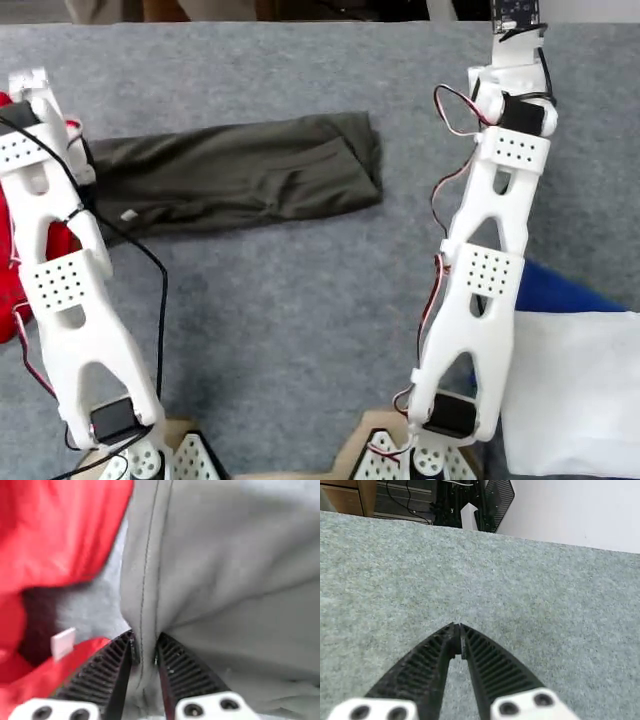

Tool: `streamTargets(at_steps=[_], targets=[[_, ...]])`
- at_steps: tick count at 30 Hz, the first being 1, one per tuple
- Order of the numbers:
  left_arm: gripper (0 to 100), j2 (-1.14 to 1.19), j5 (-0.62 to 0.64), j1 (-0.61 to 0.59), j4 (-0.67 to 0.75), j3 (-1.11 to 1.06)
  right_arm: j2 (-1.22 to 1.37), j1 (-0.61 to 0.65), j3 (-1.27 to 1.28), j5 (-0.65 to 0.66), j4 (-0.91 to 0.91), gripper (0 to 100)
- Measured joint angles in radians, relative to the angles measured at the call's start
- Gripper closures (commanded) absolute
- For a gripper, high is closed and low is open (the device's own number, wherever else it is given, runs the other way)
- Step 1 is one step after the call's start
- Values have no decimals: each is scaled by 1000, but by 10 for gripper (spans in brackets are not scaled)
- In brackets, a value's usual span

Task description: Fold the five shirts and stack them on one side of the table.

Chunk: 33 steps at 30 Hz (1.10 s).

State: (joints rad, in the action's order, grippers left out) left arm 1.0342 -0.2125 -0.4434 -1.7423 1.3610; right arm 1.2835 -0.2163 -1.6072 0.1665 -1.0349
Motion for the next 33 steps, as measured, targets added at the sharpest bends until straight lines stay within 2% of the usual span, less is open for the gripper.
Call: streamTargets(at_steps=[3, 7, 11, 14, 19, 29, 33], targets=[[980, -38, 20, 84, 0, 66, 0, 0, 0, 0, 8, 991], [980, -71, 75, 272, -3, 89, 0, 0, 0, 0, 8, 991], [980, -72, 80, 474, -5, 92, 28, 0, 0, 0, 9, 992], [980, -74, 86, 577, 43, 94, 35, 0, 0, 0, 11, 992], [980, -74, 212, 666, 140, 94, 37, 0, 0, 0, 31, 992], [980, -74, 307, 792, 293, 54, 37, 0, 0, 0, 35, 992], [980, -74, 327, 824, 307, 44, 37, 0, 0, 0, 35, 992]])
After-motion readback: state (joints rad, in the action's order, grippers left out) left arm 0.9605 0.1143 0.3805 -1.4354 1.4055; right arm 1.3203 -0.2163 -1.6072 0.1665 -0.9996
